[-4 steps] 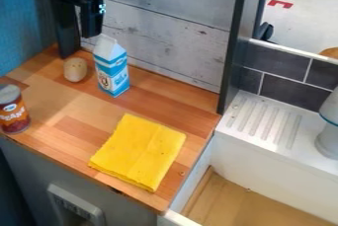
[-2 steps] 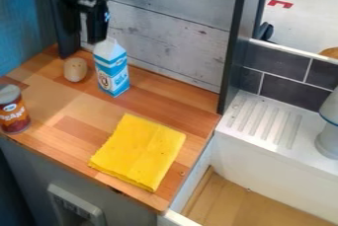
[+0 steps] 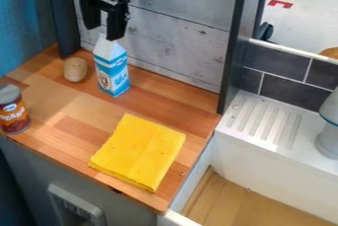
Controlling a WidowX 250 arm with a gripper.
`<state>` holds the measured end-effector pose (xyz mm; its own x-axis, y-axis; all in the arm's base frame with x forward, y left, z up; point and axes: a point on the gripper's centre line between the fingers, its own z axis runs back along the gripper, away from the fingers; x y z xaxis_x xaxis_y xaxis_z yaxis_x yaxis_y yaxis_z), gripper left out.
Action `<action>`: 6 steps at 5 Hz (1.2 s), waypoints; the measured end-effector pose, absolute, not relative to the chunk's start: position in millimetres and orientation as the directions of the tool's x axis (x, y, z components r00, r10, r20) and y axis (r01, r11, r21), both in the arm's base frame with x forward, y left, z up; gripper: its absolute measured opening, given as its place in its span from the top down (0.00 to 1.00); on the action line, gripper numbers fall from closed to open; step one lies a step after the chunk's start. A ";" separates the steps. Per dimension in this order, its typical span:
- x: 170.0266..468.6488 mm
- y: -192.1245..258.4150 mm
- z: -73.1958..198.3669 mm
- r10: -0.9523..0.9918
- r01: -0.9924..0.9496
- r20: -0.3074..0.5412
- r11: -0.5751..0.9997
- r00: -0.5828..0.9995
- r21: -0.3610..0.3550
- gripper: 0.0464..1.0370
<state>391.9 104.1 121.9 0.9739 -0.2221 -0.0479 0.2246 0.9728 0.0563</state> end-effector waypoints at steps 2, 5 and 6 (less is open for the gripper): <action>392.4 103.8 115.8 -0.221 0.224 -0.075 0.974 0.972 0.040 0.04; 396.0 108.0 85.6 -0.205 0.210 -0.155 0.977 0.966 0.021 0.07; 396.6 107.7 85.5 -0.205 0.210 -0.151 0.977 0.967 0.020 0.18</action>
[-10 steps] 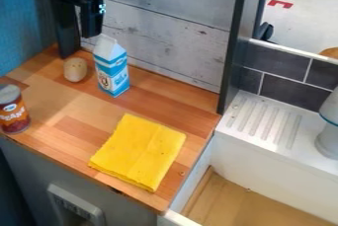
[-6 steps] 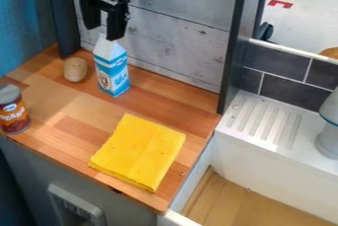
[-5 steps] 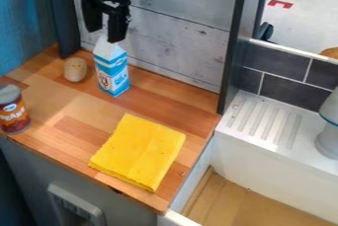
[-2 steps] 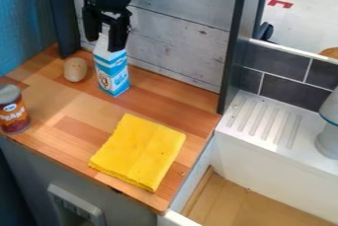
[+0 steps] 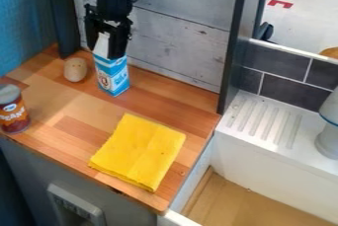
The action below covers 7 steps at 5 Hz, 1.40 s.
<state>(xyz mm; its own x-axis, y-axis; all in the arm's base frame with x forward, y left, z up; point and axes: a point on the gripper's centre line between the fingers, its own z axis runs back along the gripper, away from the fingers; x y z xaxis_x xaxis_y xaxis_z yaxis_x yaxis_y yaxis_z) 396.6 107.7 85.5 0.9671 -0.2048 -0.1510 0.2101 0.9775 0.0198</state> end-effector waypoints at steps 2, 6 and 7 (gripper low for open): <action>395.1 103.8 104.2 -0.170 0.169 -0.057 0.986 0.984 -0.011 0.18; 394.8 7.9 131.2 -0.219 0.217 -0.035 0.975 0.975 -0.041 0.18; 388.5 -19.5 121.1 -0.257 0.256 -0.071 0.966 0.964 -0.022 0.18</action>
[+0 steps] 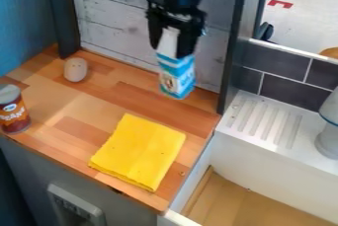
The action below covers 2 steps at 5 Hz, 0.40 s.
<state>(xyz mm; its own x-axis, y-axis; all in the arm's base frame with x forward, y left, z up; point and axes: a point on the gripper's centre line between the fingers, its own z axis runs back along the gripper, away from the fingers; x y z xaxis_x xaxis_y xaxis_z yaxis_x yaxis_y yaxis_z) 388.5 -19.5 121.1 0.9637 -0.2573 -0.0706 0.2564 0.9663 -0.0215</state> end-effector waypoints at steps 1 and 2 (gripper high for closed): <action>384.4 -35.6 108.0 -0.267 0.269 -0.081 0.963 0.960 0.008 0.18; 382.6 -42.3 97.0 -0.275 0.280 -0.119 0.960 0.954 0.028 0.18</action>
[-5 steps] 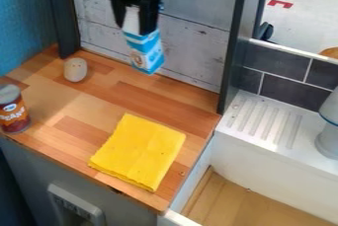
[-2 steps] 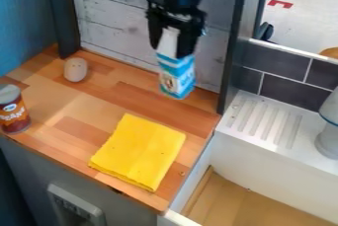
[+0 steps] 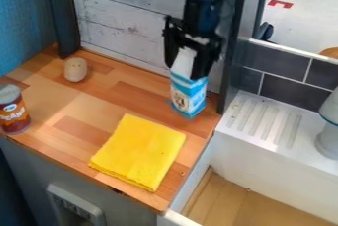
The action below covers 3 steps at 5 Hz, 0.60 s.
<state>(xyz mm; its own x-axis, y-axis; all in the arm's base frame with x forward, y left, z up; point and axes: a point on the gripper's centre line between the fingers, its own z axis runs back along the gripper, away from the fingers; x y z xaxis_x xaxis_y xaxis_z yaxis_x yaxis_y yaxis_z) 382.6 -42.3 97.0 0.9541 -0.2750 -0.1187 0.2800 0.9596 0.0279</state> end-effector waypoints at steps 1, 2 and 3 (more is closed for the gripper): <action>382.8 -39.5 83.8 -0.255 0.264 -0.152 0.964 0.955 0.039 0.18; 386.4 -38.5 81.8 -0.247 0.255 -0.142 0.966 0.958 0.043 0.18; 387.6 -32.0 81.1 -0.242 0.248 -0.139 0.968 0.960 0.030 0.14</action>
